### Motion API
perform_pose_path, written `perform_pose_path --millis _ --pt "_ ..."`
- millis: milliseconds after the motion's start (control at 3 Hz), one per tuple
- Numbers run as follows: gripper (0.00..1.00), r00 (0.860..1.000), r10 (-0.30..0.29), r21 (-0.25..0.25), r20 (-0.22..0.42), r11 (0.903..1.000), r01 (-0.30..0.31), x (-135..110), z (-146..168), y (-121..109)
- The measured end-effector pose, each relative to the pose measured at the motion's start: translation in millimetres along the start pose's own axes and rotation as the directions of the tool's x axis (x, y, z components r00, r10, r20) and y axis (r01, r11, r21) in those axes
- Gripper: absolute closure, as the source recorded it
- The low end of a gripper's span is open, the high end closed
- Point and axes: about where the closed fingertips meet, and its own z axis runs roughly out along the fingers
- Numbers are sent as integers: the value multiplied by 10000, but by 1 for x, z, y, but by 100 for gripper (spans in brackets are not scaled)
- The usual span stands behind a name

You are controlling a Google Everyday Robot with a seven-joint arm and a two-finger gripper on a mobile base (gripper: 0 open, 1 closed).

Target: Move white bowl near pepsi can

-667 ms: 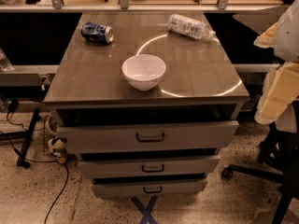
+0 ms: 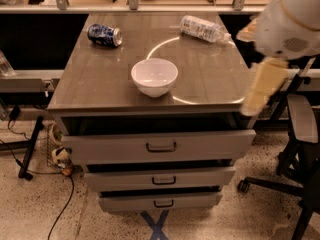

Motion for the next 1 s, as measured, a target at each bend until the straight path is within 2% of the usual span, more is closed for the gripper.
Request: perform_pose_path --millis 333,667,1000 --pt "0 9847 -1522 43 847 9883 1523 -64 44 -29" --pt "0 9584 -2579 -174 1226 9649 2619 -103 88 -25" --pt "0 9342 -3219 -338 1535 9432 3306 -131 130 -14"
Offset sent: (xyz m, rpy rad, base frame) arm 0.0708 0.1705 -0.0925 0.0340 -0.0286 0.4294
